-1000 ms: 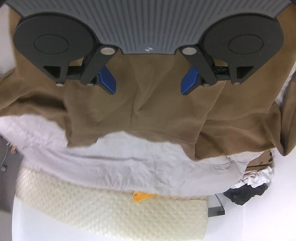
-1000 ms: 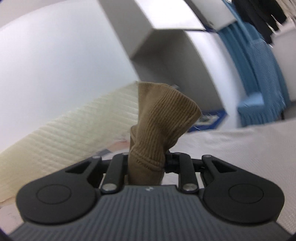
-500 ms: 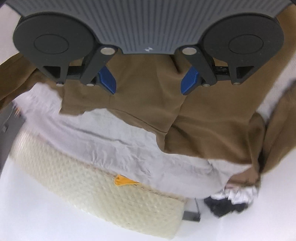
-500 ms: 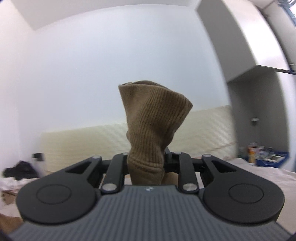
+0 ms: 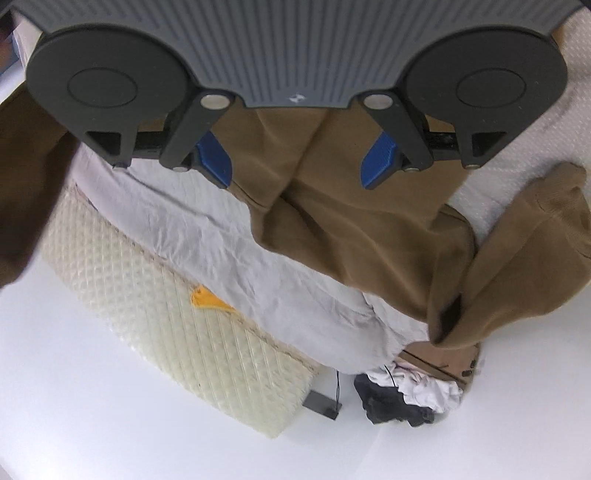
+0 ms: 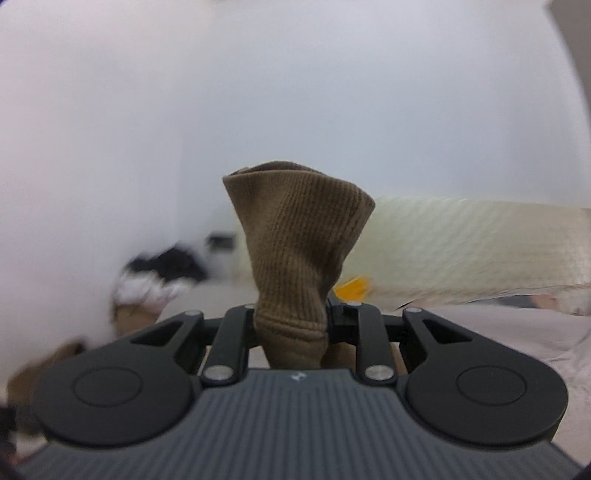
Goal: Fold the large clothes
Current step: 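Carry the sleeve across the hoodie body with the right gripper and release, then withdraw the open right gripper above the hoodie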
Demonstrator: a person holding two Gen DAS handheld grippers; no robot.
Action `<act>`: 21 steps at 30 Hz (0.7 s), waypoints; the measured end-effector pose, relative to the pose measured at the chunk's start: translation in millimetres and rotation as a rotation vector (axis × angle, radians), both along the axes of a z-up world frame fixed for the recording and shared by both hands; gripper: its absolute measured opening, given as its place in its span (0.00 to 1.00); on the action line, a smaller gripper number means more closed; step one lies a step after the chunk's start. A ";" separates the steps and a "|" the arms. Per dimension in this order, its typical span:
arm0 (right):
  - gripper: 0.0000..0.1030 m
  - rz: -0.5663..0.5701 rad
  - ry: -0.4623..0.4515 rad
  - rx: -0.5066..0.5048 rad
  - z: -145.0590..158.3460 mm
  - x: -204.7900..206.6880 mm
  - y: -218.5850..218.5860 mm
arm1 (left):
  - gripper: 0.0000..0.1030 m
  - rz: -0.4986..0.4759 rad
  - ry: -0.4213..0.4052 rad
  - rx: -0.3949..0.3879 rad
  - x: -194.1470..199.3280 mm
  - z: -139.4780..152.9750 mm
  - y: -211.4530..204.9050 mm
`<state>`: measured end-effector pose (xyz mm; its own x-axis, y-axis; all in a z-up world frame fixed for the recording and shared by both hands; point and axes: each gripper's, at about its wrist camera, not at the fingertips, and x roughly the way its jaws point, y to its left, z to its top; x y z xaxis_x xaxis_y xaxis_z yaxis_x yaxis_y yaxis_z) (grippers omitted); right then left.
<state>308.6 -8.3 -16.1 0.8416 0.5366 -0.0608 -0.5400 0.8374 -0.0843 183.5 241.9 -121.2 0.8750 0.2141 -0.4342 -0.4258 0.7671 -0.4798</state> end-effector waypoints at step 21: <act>0.64 0.220 0.456 -0.220 -133.6 -34.1 77.6 | 0.79 0.071 -0.113 -0.130 -25.3 -13.3 47.6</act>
